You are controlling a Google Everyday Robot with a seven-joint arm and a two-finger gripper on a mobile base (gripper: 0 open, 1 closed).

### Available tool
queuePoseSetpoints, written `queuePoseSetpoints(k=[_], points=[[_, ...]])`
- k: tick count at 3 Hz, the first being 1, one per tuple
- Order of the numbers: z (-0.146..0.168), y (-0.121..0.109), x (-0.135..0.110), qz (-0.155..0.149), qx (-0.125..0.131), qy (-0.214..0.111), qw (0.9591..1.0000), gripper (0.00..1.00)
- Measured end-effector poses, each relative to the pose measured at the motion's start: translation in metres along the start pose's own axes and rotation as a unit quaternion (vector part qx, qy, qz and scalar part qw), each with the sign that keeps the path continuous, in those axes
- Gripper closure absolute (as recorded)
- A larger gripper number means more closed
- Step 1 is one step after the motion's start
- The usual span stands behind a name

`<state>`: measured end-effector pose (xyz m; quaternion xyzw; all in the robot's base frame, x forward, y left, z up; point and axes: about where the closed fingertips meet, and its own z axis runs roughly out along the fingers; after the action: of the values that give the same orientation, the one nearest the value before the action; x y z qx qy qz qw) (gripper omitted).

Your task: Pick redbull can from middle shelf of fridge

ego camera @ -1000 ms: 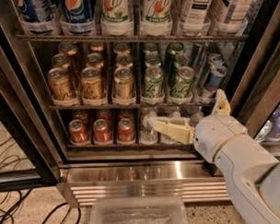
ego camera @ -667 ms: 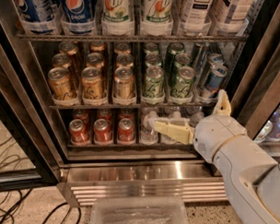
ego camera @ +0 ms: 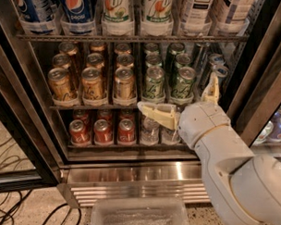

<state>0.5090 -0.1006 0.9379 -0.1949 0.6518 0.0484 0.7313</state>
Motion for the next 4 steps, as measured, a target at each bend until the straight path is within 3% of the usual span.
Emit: queuePoseSetpoints(k=[1, 2, 3, 4], points=[[0.011, -0.008, 0.031, 0.013, 0.038, -0.003, 0.9992, 0.10], [0.002, -0.023, 0.073, -0.022, 0.086, 0.027, 0.9957, 0.08], [-0.015, -0.051, 0.099, -0.058, 0.151, 0.051, 0.9855, 0.09], [-0.028, -0.075, 0.107, -0.083, 0.202, 0.053, 0.9745, 0.16]])
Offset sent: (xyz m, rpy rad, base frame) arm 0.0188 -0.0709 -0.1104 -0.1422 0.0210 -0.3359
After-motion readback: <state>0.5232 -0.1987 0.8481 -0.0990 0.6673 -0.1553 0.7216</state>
